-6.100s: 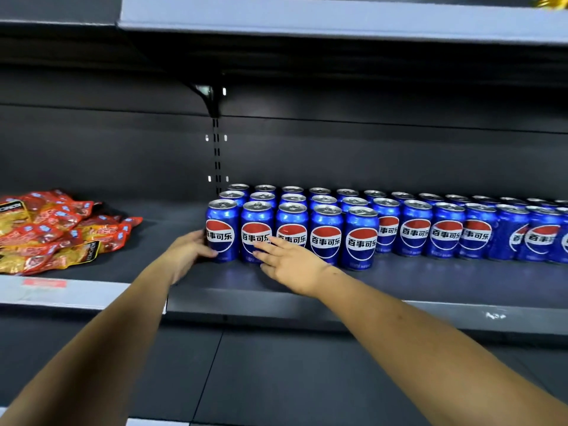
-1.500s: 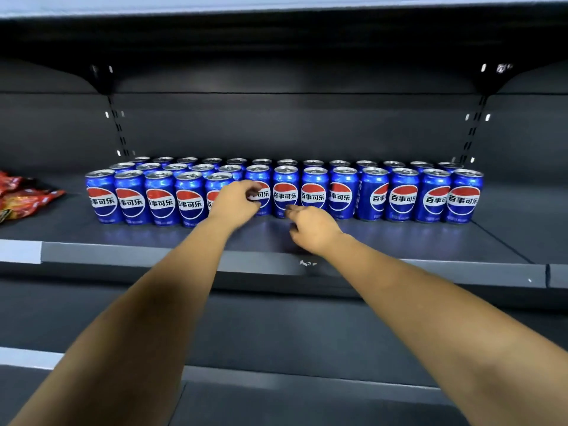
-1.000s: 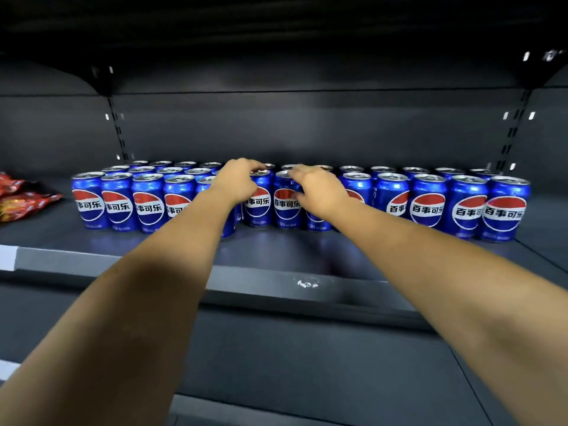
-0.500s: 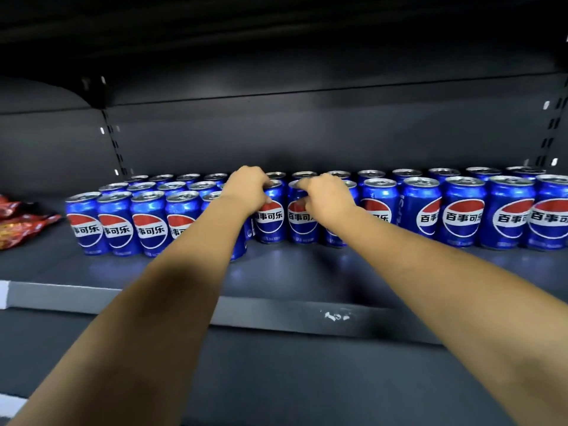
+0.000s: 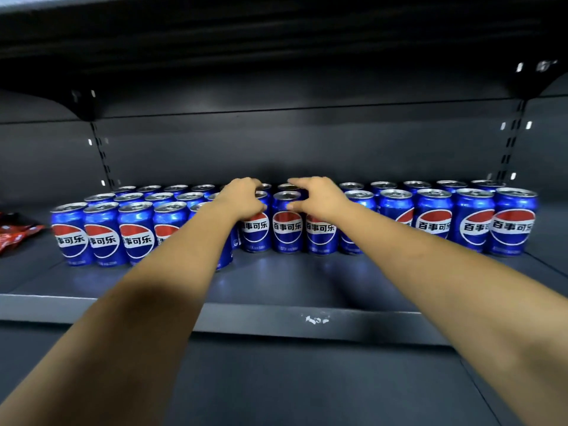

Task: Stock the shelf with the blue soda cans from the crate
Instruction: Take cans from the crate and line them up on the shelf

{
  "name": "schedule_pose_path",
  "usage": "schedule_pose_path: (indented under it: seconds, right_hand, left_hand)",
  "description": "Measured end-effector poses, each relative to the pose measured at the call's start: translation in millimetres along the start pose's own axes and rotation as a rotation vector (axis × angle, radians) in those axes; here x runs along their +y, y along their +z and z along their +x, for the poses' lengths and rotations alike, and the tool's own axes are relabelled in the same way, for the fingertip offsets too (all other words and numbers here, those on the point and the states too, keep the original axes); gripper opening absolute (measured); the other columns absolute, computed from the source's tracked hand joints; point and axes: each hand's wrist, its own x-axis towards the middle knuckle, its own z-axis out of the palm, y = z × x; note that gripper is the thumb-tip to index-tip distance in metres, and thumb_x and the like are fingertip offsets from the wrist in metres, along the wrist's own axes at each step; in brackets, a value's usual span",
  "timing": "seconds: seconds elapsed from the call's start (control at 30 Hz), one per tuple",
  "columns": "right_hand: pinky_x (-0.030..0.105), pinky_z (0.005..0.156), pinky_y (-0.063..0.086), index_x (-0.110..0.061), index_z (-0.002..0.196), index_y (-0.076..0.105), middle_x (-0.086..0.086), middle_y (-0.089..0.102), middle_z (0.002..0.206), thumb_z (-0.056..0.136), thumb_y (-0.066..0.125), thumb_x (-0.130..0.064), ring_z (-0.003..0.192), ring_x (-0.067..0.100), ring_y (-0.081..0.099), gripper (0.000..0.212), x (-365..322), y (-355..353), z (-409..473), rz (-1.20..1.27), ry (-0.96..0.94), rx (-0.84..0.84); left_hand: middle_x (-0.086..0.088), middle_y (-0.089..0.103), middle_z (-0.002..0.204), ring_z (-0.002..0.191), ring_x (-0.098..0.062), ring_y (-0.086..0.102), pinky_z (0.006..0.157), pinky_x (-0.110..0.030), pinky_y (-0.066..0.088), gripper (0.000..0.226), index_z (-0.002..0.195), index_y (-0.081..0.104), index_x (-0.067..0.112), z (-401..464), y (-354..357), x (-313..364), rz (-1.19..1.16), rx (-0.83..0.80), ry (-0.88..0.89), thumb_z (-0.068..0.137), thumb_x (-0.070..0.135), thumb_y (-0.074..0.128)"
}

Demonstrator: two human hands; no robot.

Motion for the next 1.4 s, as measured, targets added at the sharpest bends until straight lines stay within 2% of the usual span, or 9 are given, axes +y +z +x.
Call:
schedule_pose_path:
  seconds: [0.2,0.57,0.67,0.8,0.87,0.97,1.07,1.2,1.4]
  right_hand:
    - [0.032,0.101,0.036,-0.017,0.139,0.047,0.008,0.052,0.139,0.085,0.068,-0.035,0.128,0.028,0.044,0.061,28,-10,-15,-0.135,0.047,-0.032]
    - [0.031,0.115,0.013,-0.025,0.143,0.042,-0.007,0.037,0.150,0.091,0.061,-0.033,0.136,0.022,0.031,0.056,40,-5,-12,-0.173,-0.007,-0.046]
    - [0.039,0.118,0.002,-0.028,0.143,0.040,-0.001,0.039,0.150,0.091,0.058,-0.037,0.139,0.020,0.029,0.056,40,-6,-9,-0.266,-0.012,-0.078]
    - [0.058,0.113,-0.005,-0.033,0.147,0.028,-0.003,0.020,0.158,0.093,0.051,-0.047,0.147,0.018,0.003,0.061,42,-10,-9,-0.439,-0.038,-0.149]
    - [0.058,0.112,-0.006,-0.030,0.150,0.021,-0.001,0.011,0.160,0.092,0.052,-0.047,0.147,0.017,-0.001,0.068,46,-19,-13,-0.330,-0.026,-0.099]
    - [0.044,0.116,0.010,-0.020,0.146,0.035,0.004,0.030,0.154,0.092,0.058,-0.036,0.144,0.019,0.021,0.061,61,-35,-21,-0.065,0.039,0.053]
    - [0.026,0.100,0.036,-0.013,0.128,0.059,0.005,0.057,0.134,0.089,0.064,-0.028,0.126,0.022,0.049,0.042,82,-42,-31,0.050,0.086,0.092]
    - [0.028,0.096,0.043,-0.012,0.121,0.065,0.008,0.065,0.122,0.085,0.069,-0.029,0.116,0.021,0.057,0.040,92,-40,-42,0.107,0.141,0.100]
    - [0.034,0.092,0.047,-0.017,0.120,0.065,0.008,0.066,0.119,0.083,0.069,-0.041,0.113,0.025,0.057,0.045,90,-27,-37,-0.026,0.171,0.168]
  left_hand:
    - [-0.010,0.041,0.147,0.134,-0.025,0.039,0.109,-0.031,0.031,0.065,0.144,0.037,0.011,-6,17,20,-0.015,0.021,0.142,0.086,0.020,0.065]
    - [-0.006,0.056,0.134,0.124,-0.026,0.049,0.099,-0.037,0.042,0.051,0.136,0.051,0.020,-1,34,26,0.028,0.075,0.115,0.087,0.018,0.065]
    - [-0.006,0.058,0.131,0.122,-0.026,0.051,0.097,-0.037,0.044,0.050,0.135,0.052,0.021,-2,33,28,0.042,0.068,0.104,0.087,0.019,0.064]
    - [-0.008,0.057,0.130,0.120,-0.026,0.051,0.096,-0.036,0.044,0.048,0.131,0.054,0.014,0,29,34,0.082,0.035,0.108,0.085,0.018,0.064]
    - [-0.011,0.053,0.132,0.122,-0.029,0.049,0.098,-0.036,0.041,0.054,0.131,0.048,0.009,-1,30,40,0.054,0.019,0.103,0.082,0.021,0.067]
    - [-0.014,0.048,0.135,0.126,-0.030,0.044,0.105,-0.038,0.035,0.068,0.138,0.039,0.008,-2,36,50,-0.005,0.044,0.127,0.080,0.024,0.070]
    - [-0.011,0.046,0.141,0.130,-0.026,0.042,0.110,-0.037,0.029,0.068,0.141,0.039,0.008,-5,39,66,-0.112,0.081,0.206,0.082,0.022,0.068]
    - [-0.005,0.054,0.136,0.127,-0.021,0.047,0.106,-0.027,0.033,0.051,0.134,0.053,0.012,-6,42,83,-0.252,0.119,0.255,0.086,0.020,0.066]
    - [-0.002,0.058,0.133,0.126,-0.020,0.048,0.103,-0.032,0.038,0.043,0.131,0.057,0.019,-2,47,87,-0.093,0.091,0.246,0.088,0.017,0.062]
